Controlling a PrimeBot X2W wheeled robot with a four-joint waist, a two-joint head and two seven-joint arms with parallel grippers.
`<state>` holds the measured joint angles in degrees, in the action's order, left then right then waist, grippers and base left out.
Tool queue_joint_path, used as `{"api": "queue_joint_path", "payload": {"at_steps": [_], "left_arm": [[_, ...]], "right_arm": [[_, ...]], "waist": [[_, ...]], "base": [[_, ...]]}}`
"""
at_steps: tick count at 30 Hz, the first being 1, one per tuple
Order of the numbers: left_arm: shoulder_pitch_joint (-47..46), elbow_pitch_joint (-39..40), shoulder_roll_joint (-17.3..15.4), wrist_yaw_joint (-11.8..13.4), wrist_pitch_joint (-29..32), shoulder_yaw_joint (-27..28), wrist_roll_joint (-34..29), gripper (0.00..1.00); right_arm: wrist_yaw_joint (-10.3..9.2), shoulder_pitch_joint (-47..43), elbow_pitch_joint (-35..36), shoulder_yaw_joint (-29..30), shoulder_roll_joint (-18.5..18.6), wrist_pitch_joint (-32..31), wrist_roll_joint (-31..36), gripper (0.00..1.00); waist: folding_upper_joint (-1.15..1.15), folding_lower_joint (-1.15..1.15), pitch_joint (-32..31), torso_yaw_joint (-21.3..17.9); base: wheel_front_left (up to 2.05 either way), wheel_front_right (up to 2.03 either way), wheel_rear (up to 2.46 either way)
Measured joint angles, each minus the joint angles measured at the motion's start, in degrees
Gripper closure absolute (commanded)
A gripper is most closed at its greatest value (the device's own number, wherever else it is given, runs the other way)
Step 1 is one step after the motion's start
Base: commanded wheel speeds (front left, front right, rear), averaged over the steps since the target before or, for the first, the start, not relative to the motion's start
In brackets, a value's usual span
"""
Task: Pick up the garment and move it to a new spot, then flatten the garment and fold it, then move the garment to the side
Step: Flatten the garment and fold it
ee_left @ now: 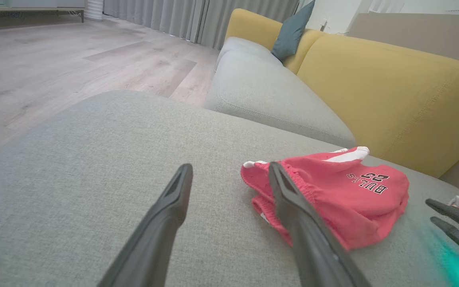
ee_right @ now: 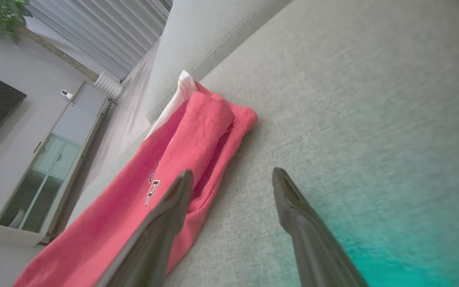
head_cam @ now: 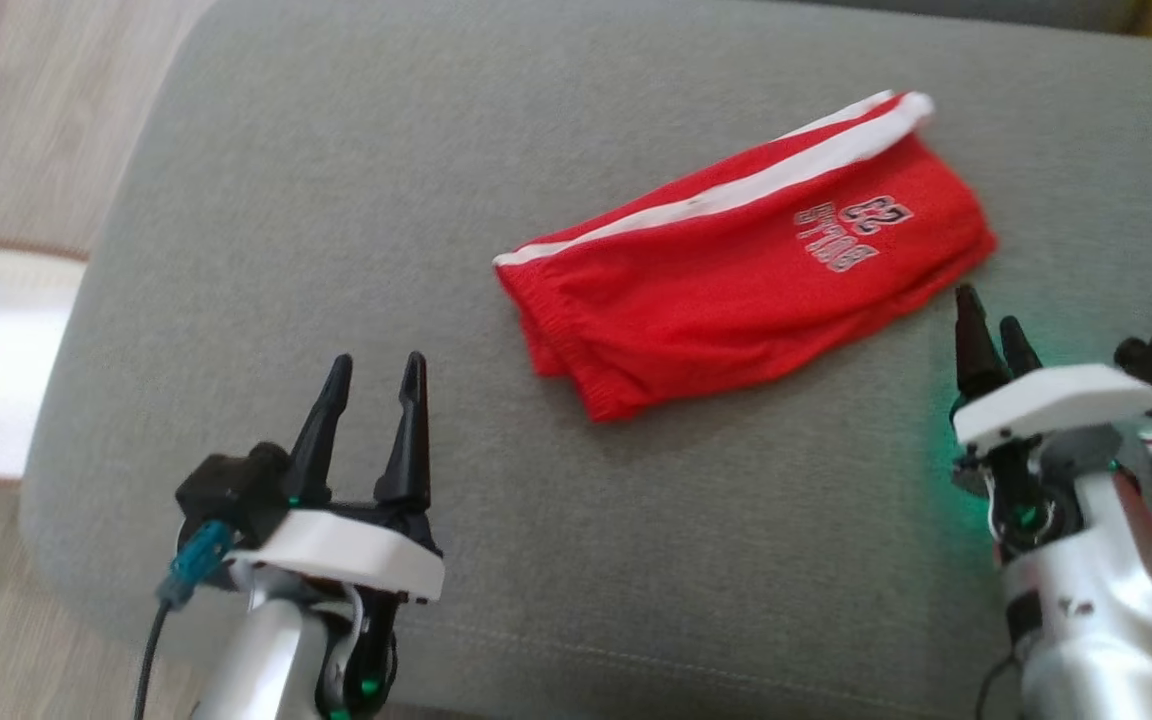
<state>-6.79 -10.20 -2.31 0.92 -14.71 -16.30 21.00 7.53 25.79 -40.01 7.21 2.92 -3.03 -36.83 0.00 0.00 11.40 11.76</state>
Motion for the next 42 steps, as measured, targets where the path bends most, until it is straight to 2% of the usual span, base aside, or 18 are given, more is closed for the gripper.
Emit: {"api": "queue_joint_path", "payload": {"at_steps": [7,15,28,29,30,37,42], "left_arm": [[-2.09,0.88,-0.03,0.10,0.00,-1.12,0.33,0.00],[-2.24,1.57,-0.02,0.44,0.00,-1.94,-0.51,0.00],[-4.25,2.55,0.00,0.68,0.00,-3.33,0.43,0.00],[-4.25,2.55,0.00,0.73,0.00,-3.33,0.52,0.00],[-4.25,2.55,0.00,1.09,0.00,-3.33,0.53,0.00],[-4.24,2.10,0.03,1.09,0.00,-3.30,0.52,0.00],[-3.88,1.19,0.01,1.08,0.00,-2.87,0.52,0.00]], "right_arm": [[0.00,7.86,-7.81,2.69,1.19,-1.11,-5.17,0.00],[-0.02,13.91,-14.14,4.07,2.02,-1.11,-5.39,0.00],[-0.49,23.71,-23.39,4.45,3.66,-1.69,1.04,0.00],[-0.49,24.28,-24.12,4.46,3.66,-1.51,1.48,0.61],[-0.49,24.65,-24.62,4.46,3.66,-1.30,1.74,1.00],[-0.47,24.90,-26.32,5.01,2.48,3.69,1.19,1.00],[-0.46,19.62,-23.56,4.25,1.09,6.77,-1.65,1.00]], "waist": [[0.00,0.00,2.49,3.23],[0.00,0.00,4.10,5.22],[0.00,0.00,6.60,7.87],[0.00,0.00,6.67,7.91],[0.00,0.00,6.67,7.86],[0.00,0.01,5.34,6.02],[0.00,0.00,3.15,3.47]], "base": [[0.00,0.00,0.00],[0.00,0.00,0.00],[0.00,0.00,0.00],[0.00,0.00,0.00],[0.00,0.00,0.00],[0.00,0.00,0.00],[0.00,0.00,0.00]]}}
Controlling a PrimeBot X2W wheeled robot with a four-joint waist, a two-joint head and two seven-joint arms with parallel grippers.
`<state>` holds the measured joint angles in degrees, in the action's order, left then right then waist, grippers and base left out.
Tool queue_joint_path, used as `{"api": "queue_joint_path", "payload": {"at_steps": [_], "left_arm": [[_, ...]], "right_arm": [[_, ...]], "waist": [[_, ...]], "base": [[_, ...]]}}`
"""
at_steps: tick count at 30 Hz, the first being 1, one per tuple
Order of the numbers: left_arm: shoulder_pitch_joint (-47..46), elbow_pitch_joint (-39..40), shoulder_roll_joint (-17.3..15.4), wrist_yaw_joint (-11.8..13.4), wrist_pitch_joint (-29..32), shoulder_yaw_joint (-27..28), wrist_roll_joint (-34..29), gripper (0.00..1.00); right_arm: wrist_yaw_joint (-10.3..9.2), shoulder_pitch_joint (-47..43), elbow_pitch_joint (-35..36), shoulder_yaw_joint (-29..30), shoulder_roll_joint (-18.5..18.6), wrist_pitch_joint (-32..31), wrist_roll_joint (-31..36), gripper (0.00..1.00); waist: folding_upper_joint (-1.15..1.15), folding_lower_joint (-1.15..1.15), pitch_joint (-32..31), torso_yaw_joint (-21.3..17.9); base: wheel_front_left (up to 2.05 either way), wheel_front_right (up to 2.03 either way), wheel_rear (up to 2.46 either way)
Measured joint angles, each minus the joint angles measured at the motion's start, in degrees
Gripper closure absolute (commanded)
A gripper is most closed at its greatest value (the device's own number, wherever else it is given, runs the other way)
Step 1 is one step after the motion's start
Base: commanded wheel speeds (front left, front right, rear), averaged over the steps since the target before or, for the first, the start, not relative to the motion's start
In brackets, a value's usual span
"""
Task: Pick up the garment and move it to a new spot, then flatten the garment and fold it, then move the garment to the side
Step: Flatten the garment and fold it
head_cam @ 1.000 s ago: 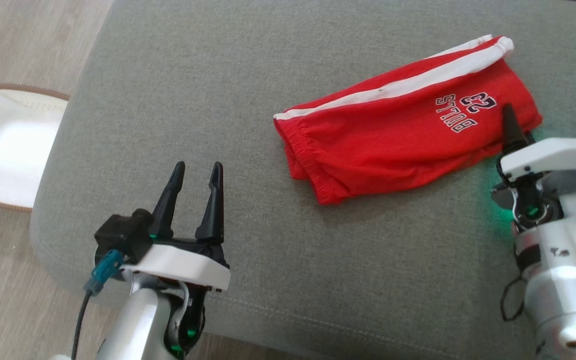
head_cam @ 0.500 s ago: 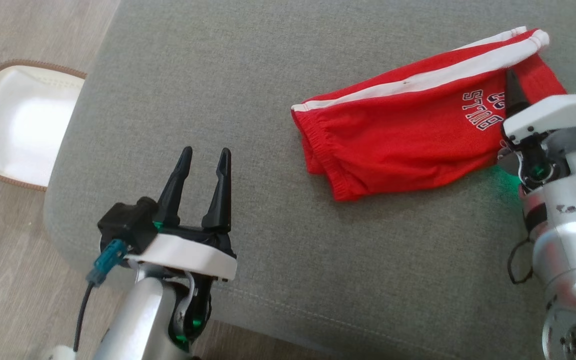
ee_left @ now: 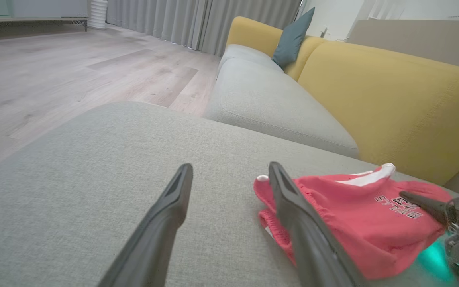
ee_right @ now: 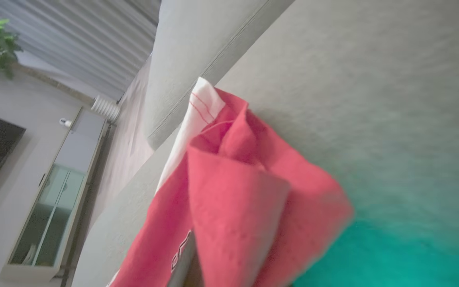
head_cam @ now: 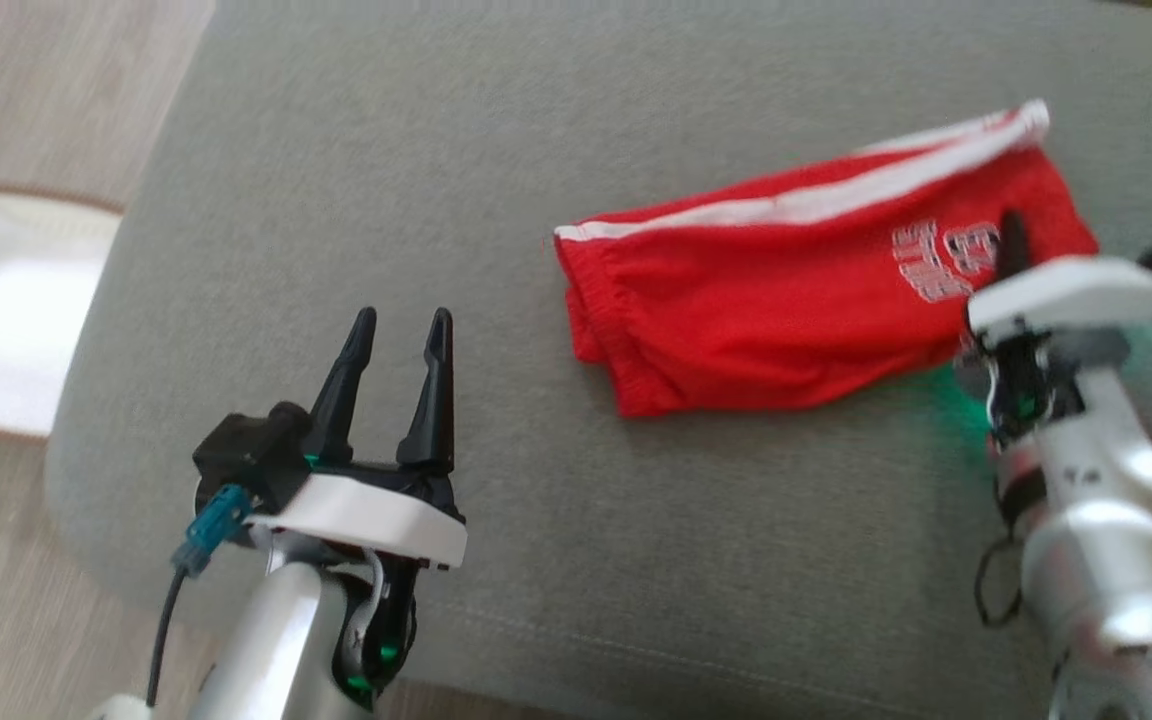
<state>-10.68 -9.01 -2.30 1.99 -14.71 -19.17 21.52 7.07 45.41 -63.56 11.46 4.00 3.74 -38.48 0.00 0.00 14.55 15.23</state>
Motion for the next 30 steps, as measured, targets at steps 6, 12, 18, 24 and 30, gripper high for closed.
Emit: {"api": "queue_joint_path", "payload": {"at_steps": [6,12,18,24,30], "left_arm": [[2.04,-0.42,-0.03,0.00,0.00,1.04,-0.02,0.00],[4.38,-0.57,-0.07,0.02,0.00,1.49,-0.19,0.00],[6.43,-0.53,-0.08,0.02,0.00,1.45,-0.31,0.00],[7.13,-0.63,-0.10,0.00,0.00,1.46,-0.76,0.00],[8.38,-0.99,-0.12,0.01,0.00,1.46,-1.11,0.00]], "right_arm": [[0.03,-9.27,4.05,-0.56,-0.14,3.45,-4.35,1.00],[0.03,-18.15,7.09,-3.66,-0.25,5.93,-10.25,1.00],[0.03,-21.40,7.58,-8.22,-0.49,7.69,-12.89,1.00],[0.03,-21.28,10.16,-14.18,-0.53,9.47,-16.92,1.00],[0.03,-21.30,15.77,-20.27,-0.52,10.48,-21.68,1.00]], "waist": [[0.00,0.00,-3.78,-3.84],[0.00,0.00,-7.64,-7.08],[0.00,0.00,-9.87,-9.33],[0.00,0.00,-10.77,-9.74],[0.00,0.00,-12.24,-9.80]], "base": [[0.00,0.00,0.00],[0.00,0.00,0.00],[0.00,0.00,0.00],[0.00,0.00,0.00],[0.00,0.00,0.00]]}}
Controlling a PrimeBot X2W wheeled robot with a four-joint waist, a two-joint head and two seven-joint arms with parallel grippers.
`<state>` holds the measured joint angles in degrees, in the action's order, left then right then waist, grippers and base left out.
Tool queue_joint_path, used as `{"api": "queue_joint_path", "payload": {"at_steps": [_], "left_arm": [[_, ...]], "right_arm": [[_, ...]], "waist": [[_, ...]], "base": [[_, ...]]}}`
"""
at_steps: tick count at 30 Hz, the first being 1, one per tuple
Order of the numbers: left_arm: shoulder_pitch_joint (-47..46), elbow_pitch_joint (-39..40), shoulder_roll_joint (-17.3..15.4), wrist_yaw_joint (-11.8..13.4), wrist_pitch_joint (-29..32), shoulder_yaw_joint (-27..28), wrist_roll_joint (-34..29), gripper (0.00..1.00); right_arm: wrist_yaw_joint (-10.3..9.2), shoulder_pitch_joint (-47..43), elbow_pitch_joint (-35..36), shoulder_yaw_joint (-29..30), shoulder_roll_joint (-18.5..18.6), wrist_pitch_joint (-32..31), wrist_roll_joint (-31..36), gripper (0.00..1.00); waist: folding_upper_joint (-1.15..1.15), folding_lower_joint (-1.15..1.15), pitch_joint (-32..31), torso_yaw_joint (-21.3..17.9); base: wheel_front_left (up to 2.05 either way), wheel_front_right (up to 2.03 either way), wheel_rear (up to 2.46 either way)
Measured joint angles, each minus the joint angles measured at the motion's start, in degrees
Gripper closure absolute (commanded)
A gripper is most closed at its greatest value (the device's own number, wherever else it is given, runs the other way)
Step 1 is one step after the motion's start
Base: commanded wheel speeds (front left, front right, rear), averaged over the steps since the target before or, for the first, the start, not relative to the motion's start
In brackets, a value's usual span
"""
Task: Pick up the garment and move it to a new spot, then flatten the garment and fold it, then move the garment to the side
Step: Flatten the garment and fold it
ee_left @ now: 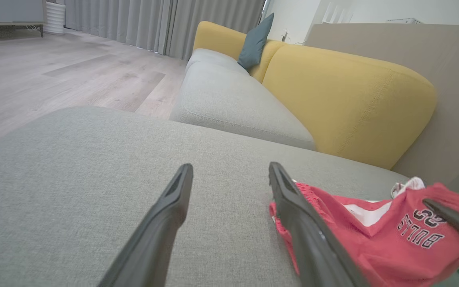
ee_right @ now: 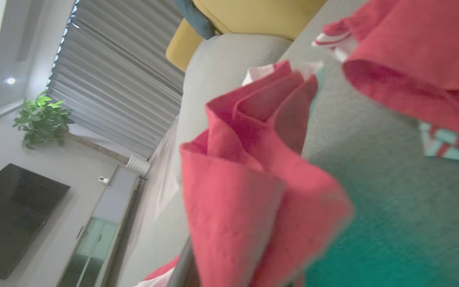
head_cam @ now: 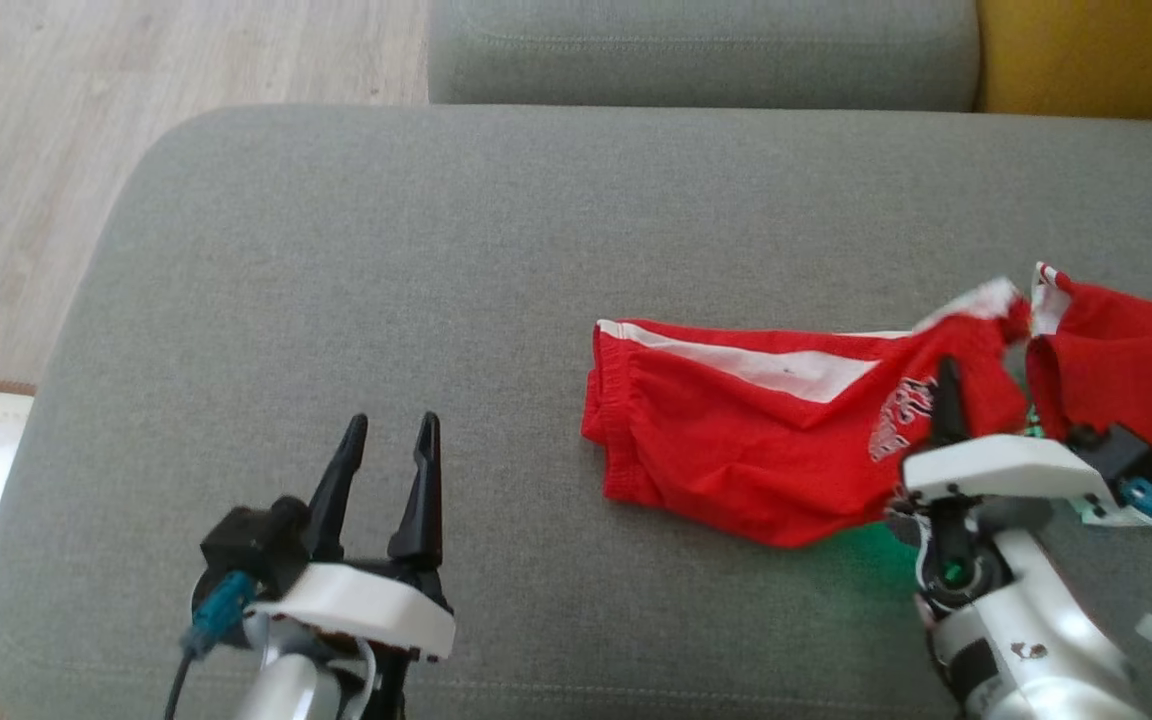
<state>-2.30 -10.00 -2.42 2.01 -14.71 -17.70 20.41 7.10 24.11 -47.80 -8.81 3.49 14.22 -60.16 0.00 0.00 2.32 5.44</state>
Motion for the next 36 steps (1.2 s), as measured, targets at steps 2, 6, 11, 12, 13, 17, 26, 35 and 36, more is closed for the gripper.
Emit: {"api": "queue_joint_path", "payload": {"at_steps": [2,6,11,12,13,17,26,35,36], "left_arm": [[0.44,-0.16,0.00,0.01,0.00,-0.02,-0.16,0.00],[0.68,-0.27,-0.02,0.02,0.00,-0.22,-0.16,0.00],[0.90,-0.27,-0.03,0.38,0.00,-0.33,-0.15,0.00],[0.98,-0.27,-0.03,0.53,0.00,-0.36,-0.15,0.00],[1.01,-0.27,-0.03,0.54,0.00,-0.42,-0.13,0.00],[1.01,-0.34,-0.04,0.53,0.00,-0.70,-0.11,0.00],[1.01,-0.41,-0.07,0.58,0.00,-1.21,-0.10,0.00],[1.07,-0.42,-0.08,0.59,0.00,-1.29,-0.09,0.00],[1.07,-0.42,-0.08,0.59,0.00,-1.27,-0.09,0.00]], "right_arm": [[0.00,-0.05,1.78,-2.31,0.00,0.00,-1.94,1.00],[0.00,-0.11,4.46,-6.34,0.00,0.15,-4.35,1.00],[0.00,-0.12,6.33,-10.27,0.01,0.15,-5.80,1.00],[0.00,-0.12,6.58,-11.18,0.01,0.15,-5.91,1.00],[0.00,-0.12,6.72,-11.94,0.00,0.15,-5.91,1.00],[0.00,-0.14,7.26,-15.49,0.03,0.15,-6.66,1.00],[0.00,-0.18,7.48,-23.85,0.02,0.15,-7.44,1.00],[0.00,-0.21,6.71,-30.54,0.02,0.15,-6.16,0.78],[0.00,-0.21,6.05,-31.18,0.02,0.15,-5.75,0.10]], "waist": [[0.00,0.00,-0.42,0.15],[0.00,0.00,-1.07,0.85],[0.00,0.00,-1.51,2.14],[0.00,0.00,-1.57,2.44],[0.00,0.00,-1.59,2.74],[0.00,0.00,-1.70,3.91],[0.00,0.00,-1.87,5.94],[0.00,0.00,-1.85,6.52],[0.00,0.00,-1.83,6.53]], "base": [[0.00,0.00,0.00],[0.00,0.00,0.00],[0.00,0.00,0.00],[0.00,0.00,0.00],[0.00,0.00,0.00],[0.00,0.00,0.00],[0.00,0.00,0.00],[0.00,0.00,0.00],[0.00,0.00,0.00]]}}
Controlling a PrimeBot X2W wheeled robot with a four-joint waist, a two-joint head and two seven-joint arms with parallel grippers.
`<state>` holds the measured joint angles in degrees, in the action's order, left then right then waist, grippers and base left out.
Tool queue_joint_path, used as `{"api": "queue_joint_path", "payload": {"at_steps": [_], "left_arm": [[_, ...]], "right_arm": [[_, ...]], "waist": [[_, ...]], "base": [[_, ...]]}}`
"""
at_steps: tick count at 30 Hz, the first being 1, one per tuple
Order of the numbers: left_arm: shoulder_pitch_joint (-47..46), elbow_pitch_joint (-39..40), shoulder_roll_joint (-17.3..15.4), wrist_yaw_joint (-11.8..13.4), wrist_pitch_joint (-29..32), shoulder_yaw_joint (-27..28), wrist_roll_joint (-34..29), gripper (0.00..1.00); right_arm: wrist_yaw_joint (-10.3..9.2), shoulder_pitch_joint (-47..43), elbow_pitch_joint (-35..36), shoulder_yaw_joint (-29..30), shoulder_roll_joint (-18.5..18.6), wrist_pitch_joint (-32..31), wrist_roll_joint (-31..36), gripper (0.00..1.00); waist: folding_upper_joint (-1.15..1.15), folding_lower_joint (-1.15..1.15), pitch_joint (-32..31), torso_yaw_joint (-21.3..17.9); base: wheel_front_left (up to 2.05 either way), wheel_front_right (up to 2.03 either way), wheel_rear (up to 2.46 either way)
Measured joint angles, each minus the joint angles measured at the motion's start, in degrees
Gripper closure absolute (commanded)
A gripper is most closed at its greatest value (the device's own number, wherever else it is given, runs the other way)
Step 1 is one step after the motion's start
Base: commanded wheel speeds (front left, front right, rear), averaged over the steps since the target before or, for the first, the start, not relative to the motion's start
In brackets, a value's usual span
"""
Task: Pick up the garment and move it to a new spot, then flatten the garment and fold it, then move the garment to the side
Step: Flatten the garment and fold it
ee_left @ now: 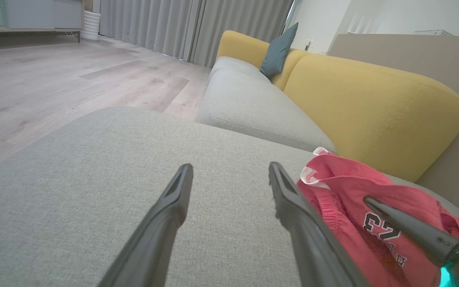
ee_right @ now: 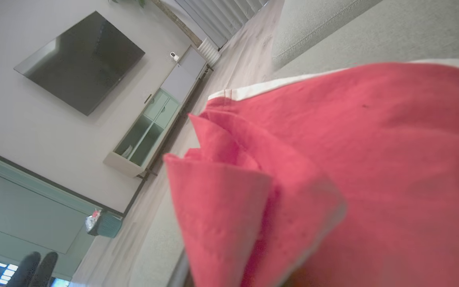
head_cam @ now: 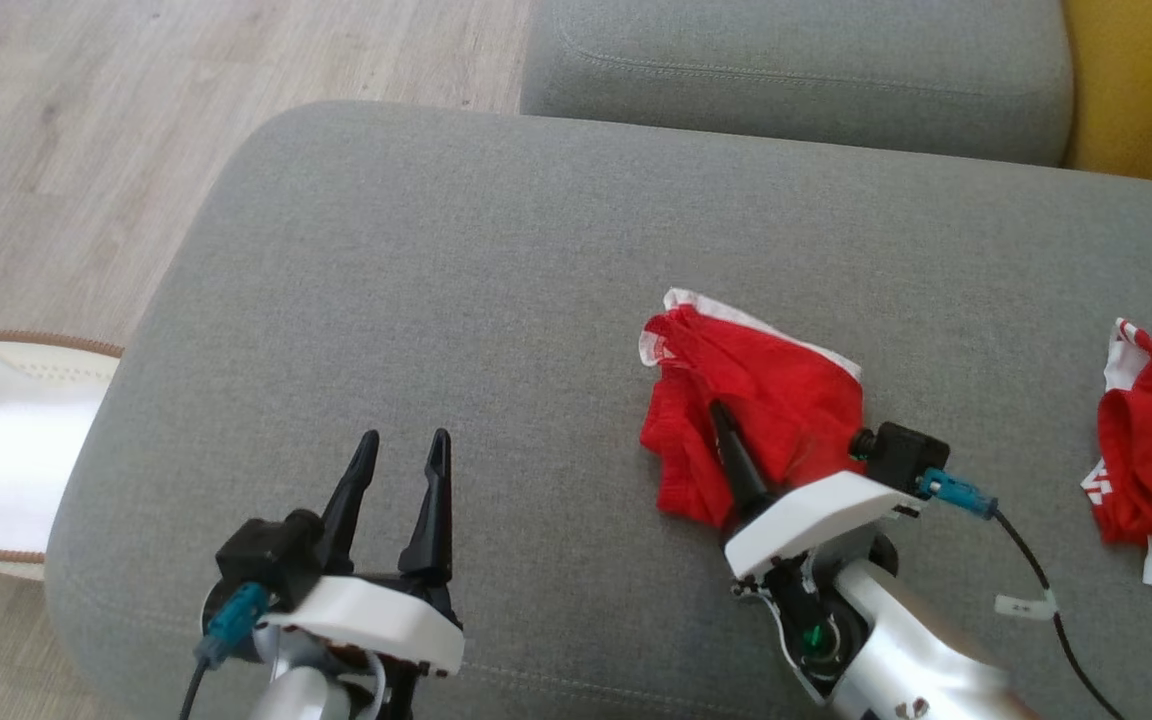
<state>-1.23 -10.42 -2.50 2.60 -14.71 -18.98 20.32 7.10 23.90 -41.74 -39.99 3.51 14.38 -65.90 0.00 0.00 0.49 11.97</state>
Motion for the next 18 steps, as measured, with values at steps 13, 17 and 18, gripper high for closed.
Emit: {"api": "queue_joint_path", "payload": {"at_steps": [13,17,18], "left_arm": [[-0.01,-0.13,-0.02,0.45,0.00,-0.27,0.62,0.00],[-0.01,-0.41,-0.02,0.44,0.00,-0.23,0.62,0.00],[-0.01,-0.42,-0.02,0.44,0.00,-0.21,0.62,0.00]], "right_arm": [[0.00,0.12,0.48,-9.57,0.05,-0.31,-0.86,0.00],[0.00,0.25,-2.56,-14.39,0.05,-3.13,-2.09,0.00],[0.00,0.31,-3.27,-15.21,0.05,-3.82,-2.82,0.00]], "waist": [[0.00,0.00,0.43,-0.07],[0.00,0.00,0.28,-0.12],[0.00,0.00,0.24,-0.15]], "base": [[0.00,0.00,0.00],[0.00,0.00,0.00],[0.00,0.00,0.00]]}}
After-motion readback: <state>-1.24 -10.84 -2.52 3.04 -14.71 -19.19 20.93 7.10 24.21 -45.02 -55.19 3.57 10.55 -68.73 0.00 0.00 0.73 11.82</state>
